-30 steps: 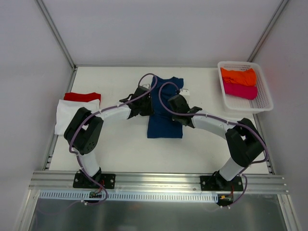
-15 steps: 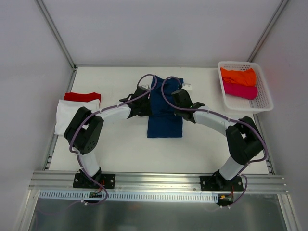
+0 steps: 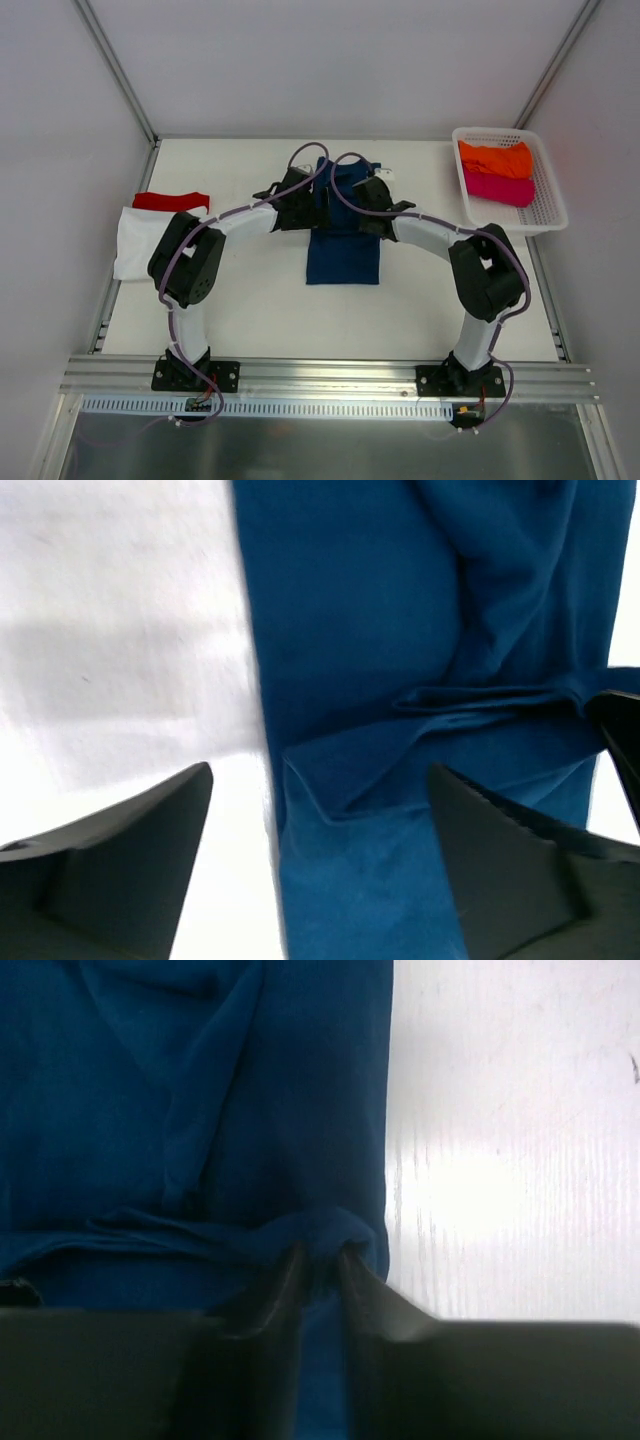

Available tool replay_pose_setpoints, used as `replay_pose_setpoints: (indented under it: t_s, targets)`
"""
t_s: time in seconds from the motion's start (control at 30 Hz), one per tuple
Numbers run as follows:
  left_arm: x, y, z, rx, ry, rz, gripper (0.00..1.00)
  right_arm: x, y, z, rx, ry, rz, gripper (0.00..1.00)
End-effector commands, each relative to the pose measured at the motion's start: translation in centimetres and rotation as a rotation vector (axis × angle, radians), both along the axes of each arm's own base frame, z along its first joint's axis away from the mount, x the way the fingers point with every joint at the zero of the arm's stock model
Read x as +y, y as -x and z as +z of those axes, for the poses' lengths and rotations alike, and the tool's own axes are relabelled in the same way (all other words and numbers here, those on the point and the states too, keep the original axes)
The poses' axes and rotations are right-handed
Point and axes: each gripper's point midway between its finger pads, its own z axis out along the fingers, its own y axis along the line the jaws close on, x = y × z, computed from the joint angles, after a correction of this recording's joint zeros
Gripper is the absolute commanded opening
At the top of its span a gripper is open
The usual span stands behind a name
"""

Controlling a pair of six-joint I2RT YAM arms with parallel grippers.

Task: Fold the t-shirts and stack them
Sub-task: Fold the tshirt

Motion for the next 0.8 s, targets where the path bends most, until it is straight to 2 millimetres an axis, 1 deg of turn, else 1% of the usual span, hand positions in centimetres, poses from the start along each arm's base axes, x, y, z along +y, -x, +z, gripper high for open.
replay_pose_setpoints:
  t_s: [0.0, 0.03, 0.07, 0.1, 0.13, 0.17, 0.2, 0.23, 0.27, 0.3, 0.33, 0.37, 0.4, 0.43, 0.47, 0.5, 0.53, 0.57, 0.6, 0.63, 0.67, 0.7, 0.77]
  targets:
    - [0.4, -2.6, 3.1, -0.096, -0.009, 0.023, 0.93, 0.3, -3.3, 3.2, -0.085, -0.008, -0.008, 0.39]
    - [0.9, -3.2, 3.9, -0.135, -0.036, 0.035, 0.98, -0.3, -4.0, 3.9, -0.111, 0.026, -0.014, 0.44]
    - [1.0, -4.0, 5.0, -0.169, -0.042, 0.047, 0.99, -0.4, -4.5, 4.5, -0.129, 0.044, -0.016, 0.45]
    - [1.2, -4.4, 5.8, -0.195, -0.052, 0.057, 0.99, -0.3, -5.5, 5.9, -0.164, 0.051, -0.018, 0.46]
    - [1.8, -5.0, 7.1, -0.236, -0.072, 0.078, 0.99, -0.9, -6.0, 6.9, -0.190, 0.088, -0.021, 0.47]
    - [1.9, -5.3, 8.3, -0.263, -0.069, 0.086, 0.99, -1.3, -6.4, 7.8, -0.207, 0.104, -0.025, 0.51]
    - [2.0, -5.5, 9.2, -0.283, -0.070, 0.087, 0.99, -1.4, -6.5, 8.7, -0.218, 0.114, -0.025, 0.52]
    - [2.1, -5.6, 10.8, -0.316, -0.065, 0.088, 0.99, -1.8, -7.1, 10.3, -0.246, 0.127, -0.031, 0.52]
    - [2.2, -5.5, 11.5, -0.331, -0.060, 0.088, 0.99, -1.9, -7.0, 10.9, -0.253, 0.130, -0.032, 0.52]
    - [2.3, -5.3, 12.0, -0.336, -0.057, 0.089, 0.99, -2.1, -6.8, 12.3, -0.275, 0.119, -0.037, 0.52]
    - [2.6, -4.8, 12.7, -0.339, -0.050, 0.087, 0.99, -2.2, -6.3, 12.5, -0.274, 0.112, -0.029, 0.52]
    - [2.6, -4.3, 12.8, -0.330, -0.041, 0.081, 0.99, -2.3, -5.8, 12.6, -0.267, 0.106, -0.020, 0.52]
    - [2.6, -3.7, 12.8, -0.317, -0.022, 0.085, 0.99, -2.0, -4.9, 13.7, -0.281, 0.068, 0.011, 0.52]
    - [2.9, -2.5, 12.5, -0.297, -0.010, 0.080, 0.99, -2.1, -3.9, 12.7, -0.255, 0.063, 0.028, 0.52]
    - [2.5, -1.6, 12.3, -0.276, 0.025, 0.057, 0.98, -1.9, -3.1, 12.4, -0.242, 0.042, 0.036, 0.50]
    - [2.4, -0.7, 12.6, -0.259, 0.066, 0.062, 0.93, -1.5, -2.3, 12.9, -0.247, 0.007, 0.064, 0.48]
    - [2.4, 0.6, 11.2, -0.214, 0.076, 0.053, 0.87, -1.6, -1.3, 11.6, -0.217, 0.005, 0.077, 0.45]
    - [1.9, 1.4, 10.9, -0.193, 0.104, 0.030, 0.78, -1.4, -0.7, 11.2, -0.205, -0.016, 0.079, 0.30]
    - [1.7, 2.0, 10.9, -0.182, 0.119, 0.030, 0.42, -1.0, -0.1, 11.0, -0.193, -0.040, 0.094, 0.20]
    - [1.9, 2.7, 9.9, -0.158, 0.111, 0.031, 0.19, -1.0, 0.4, 9.9, -0.172, -0.048, 0.099, 0.01]
    - [1.8, 3.1, 9.5, -0.152, 0.107, 0.032, 0.00, -0.7, 0.7, 9.5, -0.164, -0.064, 0.102, 0.01]
    - [1.8, 3.5, 8.7, -0.137, 0.096, 0.031, 0.00, -0.2, 1.0, 9.0, -0.153, -0.083, 0.121, 0.00]
    - [1.8, 3.8, 7.9, -0.123, 0.081, 0.031, 0.00, 0.7, 1.1, 7.7, -0.116, -0.115, 0.143, 0.00]
